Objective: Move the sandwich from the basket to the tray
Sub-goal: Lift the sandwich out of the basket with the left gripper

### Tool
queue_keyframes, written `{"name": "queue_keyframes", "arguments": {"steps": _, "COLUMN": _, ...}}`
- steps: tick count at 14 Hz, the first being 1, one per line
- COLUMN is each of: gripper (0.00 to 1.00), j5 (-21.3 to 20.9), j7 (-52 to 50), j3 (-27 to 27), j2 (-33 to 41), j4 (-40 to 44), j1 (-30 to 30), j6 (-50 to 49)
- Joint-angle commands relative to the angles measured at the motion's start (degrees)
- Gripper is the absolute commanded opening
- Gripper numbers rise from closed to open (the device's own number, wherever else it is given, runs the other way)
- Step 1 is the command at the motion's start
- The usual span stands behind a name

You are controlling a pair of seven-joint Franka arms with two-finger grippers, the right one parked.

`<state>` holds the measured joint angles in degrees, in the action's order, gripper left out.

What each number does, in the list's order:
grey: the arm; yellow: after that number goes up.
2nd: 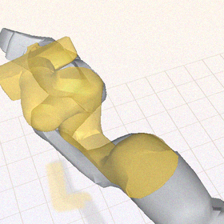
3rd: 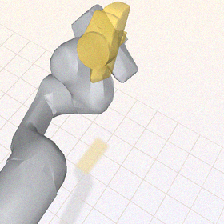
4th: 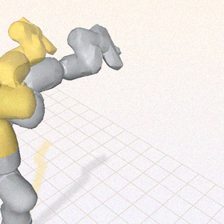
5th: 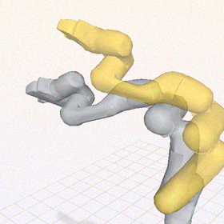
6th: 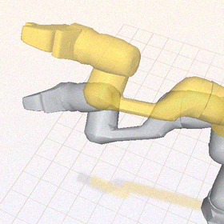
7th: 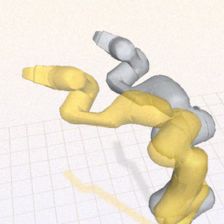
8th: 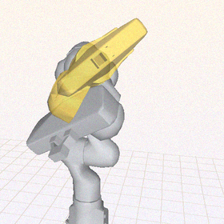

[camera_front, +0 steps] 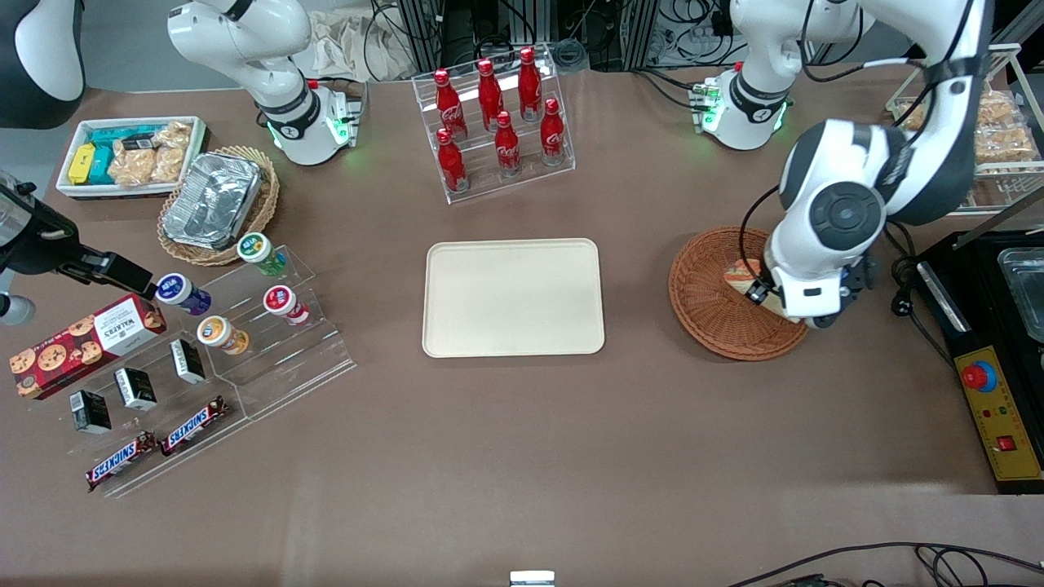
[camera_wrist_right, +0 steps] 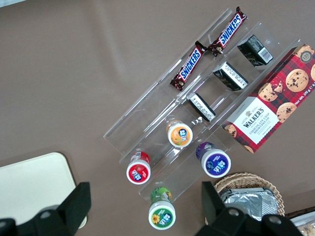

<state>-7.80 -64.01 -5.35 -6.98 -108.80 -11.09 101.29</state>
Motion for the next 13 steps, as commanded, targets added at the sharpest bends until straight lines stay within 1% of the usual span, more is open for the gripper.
{"name": "queue_keyframes", "arguments": {"steps": 1, "gripper": 0.0, "j5": 1.89, "j7": 7.02, "j3": 0.08, "j2": -0.4, "j4": 7.17, "j1": 0.19, "j6": -7.4}}
{"name": "queue_keyframes", "arguments": {"steps": 3, "gripper": 0.0, "j5": 5.58, "j7": 12.22, "j3": 0.34, "j2": -0.48, "j4": 11.83, "j1": 0.71, "j6": -11.28}}
{"name": "queue_keyframes", "arguments": {"steps": 4, "gripper": 0.0, "j5": 6.82, "j7": 13.89, "j3": 0.08, "j2": -0.49, "j4": 12.72, "j1": 2.63, "j6": -12.34}}
{"name": "queue_keyframes", "arguments": {"steps": 5, "gripper": 0.0, "j5": 7.35, "j7": 15.22, "j3": -0.1, "j2": -0.22, "j4": 12.9, "j1": 3.26, "j6": -12.87}}
{"name": "queue_keyframes", "arguments": {"steps": 10, "gripper": 0.0, "j5": 7.62, "j7": 23.92, "j3": -0.27, "j2": 2.68, "j4": 12.91, "j1": 2.92, "j6": -14.28}}
{"name": "queue_keyframes", "arguments": {"steps": 11, "gripper": 0.0, "j5": 7.71, "j7": 24.19, "j3": -1.14, "j2": 2.68, "j4": 12.91, "j1": 2.57, "j6": -14.63}}
{"name": "queue_keyframes", "arguments": {"steps": 13, "gripper": 0.0, "j5": 7.1, "j7": 23.41, "j3": -5.79, "j2": 2.42, "j4": 12.73, "j1": 2.56, "j6": -14.63}}
